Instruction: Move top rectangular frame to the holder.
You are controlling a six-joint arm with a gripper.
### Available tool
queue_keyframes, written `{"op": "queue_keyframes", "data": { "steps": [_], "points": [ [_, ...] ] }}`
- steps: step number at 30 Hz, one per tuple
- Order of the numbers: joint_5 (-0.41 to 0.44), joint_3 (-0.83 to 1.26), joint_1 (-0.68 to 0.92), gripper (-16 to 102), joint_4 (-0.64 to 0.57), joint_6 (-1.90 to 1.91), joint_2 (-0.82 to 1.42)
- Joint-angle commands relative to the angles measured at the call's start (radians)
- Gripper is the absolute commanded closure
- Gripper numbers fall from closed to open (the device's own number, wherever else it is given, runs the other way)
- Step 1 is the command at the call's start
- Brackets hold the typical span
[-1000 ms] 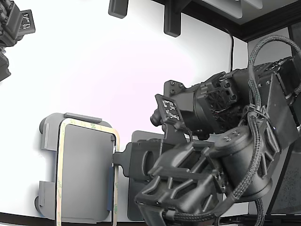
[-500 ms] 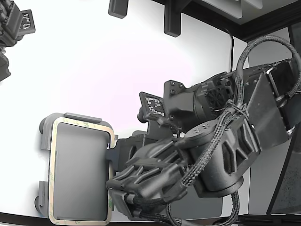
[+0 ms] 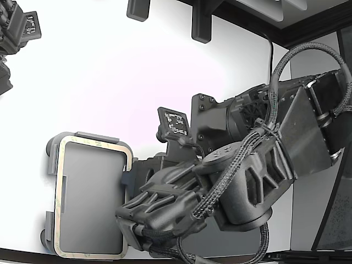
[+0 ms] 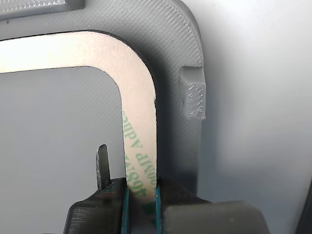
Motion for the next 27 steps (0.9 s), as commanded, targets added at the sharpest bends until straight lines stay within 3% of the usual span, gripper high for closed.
{"op": "queue_keyframes", "data": {
  "steps": [1,18,19,20,21,23,27],
  "points": [
    [-0.003,-0.009,-0.015,97,0.006,0.002,0.025],
    [-0.002,0.012,-0.017,96,-0.008,-0.003,0.034],
    [0.008,0.009,-0.017,82,-0.008,-0.012,0.034],
    [0.020,0.005,-0.017,53,-0.009,-0.023,0.035],
    [0.023,0.000,-0.017,-3,-0.014,-0.044,0.035],
    [0.038,-0.012,-0.017,-14,-0.012,-0.063,0.034],
    [0.081,-0.061,-0.015,-14,-0.002,-0.126,0.037]
  ]
}}
